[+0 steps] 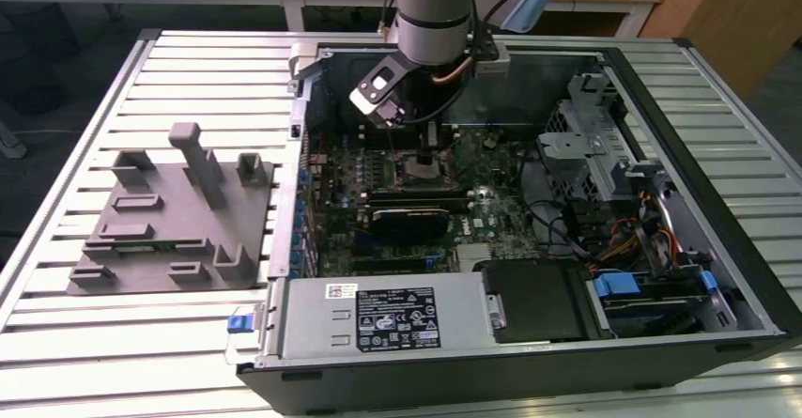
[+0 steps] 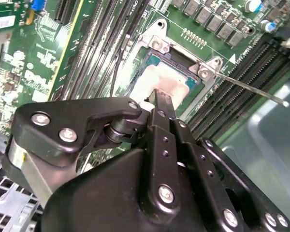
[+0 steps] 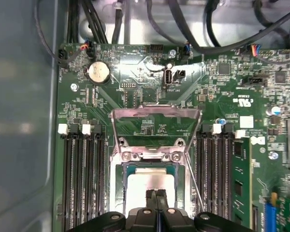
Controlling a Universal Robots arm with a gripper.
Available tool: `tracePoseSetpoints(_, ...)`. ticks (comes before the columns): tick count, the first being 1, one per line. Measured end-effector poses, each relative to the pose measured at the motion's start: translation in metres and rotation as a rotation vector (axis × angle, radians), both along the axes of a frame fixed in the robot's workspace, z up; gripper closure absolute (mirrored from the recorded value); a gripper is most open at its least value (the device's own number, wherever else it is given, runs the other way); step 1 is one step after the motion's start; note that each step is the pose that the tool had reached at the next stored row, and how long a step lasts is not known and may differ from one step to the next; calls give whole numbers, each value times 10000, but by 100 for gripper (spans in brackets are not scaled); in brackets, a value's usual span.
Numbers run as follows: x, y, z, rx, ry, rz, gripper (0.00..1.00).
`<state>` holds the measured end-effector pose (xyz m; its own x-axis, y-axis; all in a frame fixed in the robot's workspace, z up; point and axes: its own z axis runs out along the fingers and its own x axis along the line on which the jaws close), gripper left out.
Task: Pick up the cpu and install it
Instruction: 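Place the cpu into insertion slot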
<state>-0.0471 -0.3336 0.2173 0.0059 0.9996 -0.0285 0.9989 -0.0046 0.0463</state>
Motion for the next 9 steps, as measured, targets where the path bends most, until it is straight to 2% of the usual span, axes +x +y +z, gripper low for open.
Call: tracePoseSetpoints(9,0,0,227,1,-7,1,89)
